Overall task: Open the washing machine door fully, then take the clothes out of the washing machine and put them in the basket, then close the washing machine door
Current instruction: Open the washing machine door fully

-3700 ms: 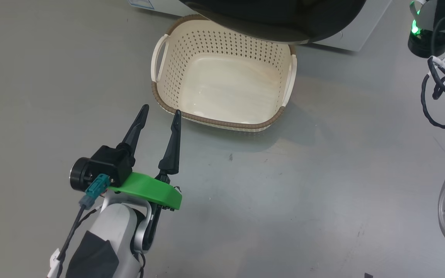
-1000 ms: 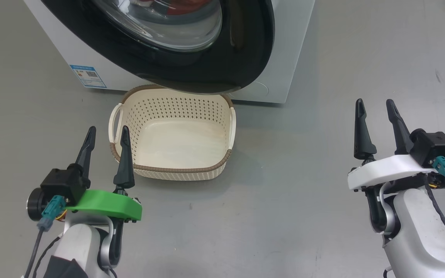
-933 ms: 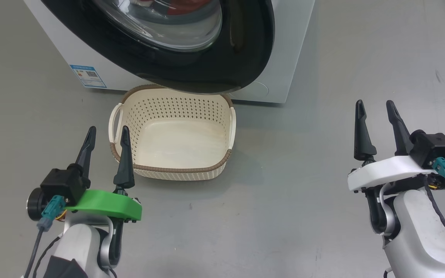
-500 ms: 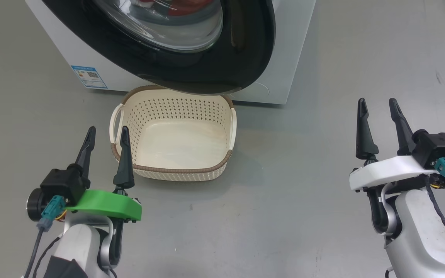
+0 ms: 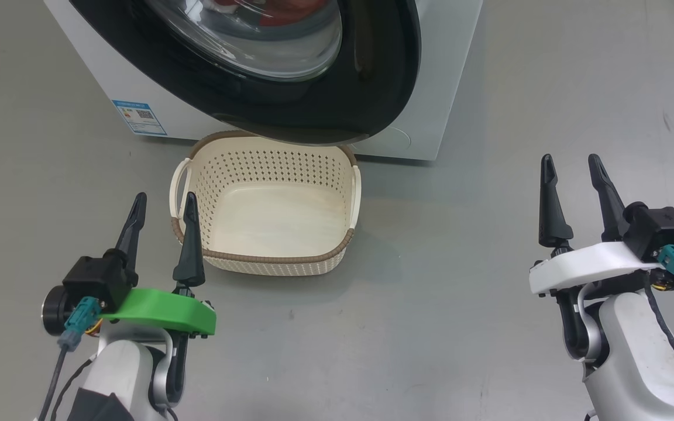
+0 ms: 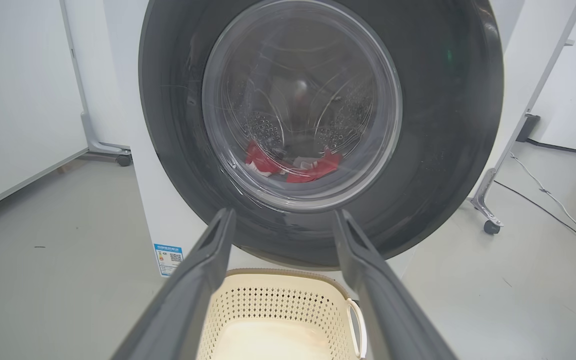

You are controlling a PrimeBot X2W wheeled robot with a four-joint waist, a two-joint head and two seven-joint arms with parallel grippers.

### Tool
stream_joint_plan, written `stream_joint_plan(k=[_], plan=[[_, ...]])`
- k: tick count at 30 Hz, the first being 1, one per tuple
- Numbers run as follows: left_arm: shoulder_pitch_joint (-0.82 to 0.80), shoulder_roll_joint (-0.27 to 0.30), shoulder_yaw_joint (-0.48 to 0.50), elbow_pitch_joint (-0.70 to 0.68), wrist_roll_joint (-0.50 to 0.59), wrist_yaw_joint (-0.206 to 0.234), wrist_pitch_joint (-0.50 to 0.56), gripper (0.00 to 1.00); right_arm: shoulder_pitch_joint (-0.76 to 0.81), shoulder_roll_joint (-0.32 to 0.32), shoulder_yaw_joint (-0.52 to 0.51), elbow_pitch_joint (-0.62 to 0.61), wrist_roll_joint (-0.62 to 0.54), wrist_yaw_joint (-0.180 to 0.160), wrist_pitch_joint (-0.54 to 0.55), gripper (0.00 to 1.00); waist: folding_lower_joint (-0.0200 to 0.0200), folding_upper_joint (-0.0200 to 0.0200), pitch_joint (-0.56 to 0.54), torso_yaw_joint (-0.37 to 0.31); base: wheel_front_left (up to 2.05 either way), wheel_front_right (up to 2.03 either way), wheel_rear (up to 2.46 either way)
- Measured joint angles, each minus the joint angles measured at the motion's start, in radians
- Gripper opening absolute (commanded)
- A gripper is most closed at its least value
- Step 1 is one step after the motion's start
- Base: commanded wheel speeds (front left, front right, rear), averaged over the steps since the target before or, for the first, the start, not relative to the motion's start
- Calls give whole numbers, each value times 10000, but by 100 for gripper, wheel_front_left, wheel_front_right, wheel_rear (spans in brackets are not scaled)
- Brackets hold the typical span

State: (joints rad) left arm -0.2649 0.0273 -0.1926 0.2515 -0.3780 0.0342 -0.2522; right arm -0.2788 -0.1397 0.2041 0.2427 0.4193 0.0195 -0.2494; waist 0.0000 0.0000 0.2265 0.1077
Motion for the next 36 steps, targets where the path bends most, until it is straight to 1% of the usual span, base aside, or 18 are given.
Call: stream_joint_plan(k=[26, 33, 34, 35, 36], plan=[[92, 0, -33, 29, -88, -13, 0, 100, 35, 102, -140, -105, -102, 61, -27, 100, 0, 0, 17, 2, 0, 0, 0], [92, 0, -29, 27, -163, -13, 0, 100, 37, 107, -161, -105, -102, 144, -27, 100, 0, 0, 44, 23, 0, 0, 0], [92, 0, -29, 27, -163, -13, 0, 100, 37, 109, -167, -105, -102, 146, -27, 85, 0, 0, 48, 26, 0, 0, 0], [92, 0, -29, 27, -165, -13, 0, 100, 37, 113, -171, -105, -102, 151, -27, 29, 0, 0, 53, 30, 0, 0, 0], [92, 0, -31, 27, -165, -13, 0, 100, 37, 115, -169, -105, -102, 194, -27, 0, 0, 0, 58, 34, 0, 0, 0]])
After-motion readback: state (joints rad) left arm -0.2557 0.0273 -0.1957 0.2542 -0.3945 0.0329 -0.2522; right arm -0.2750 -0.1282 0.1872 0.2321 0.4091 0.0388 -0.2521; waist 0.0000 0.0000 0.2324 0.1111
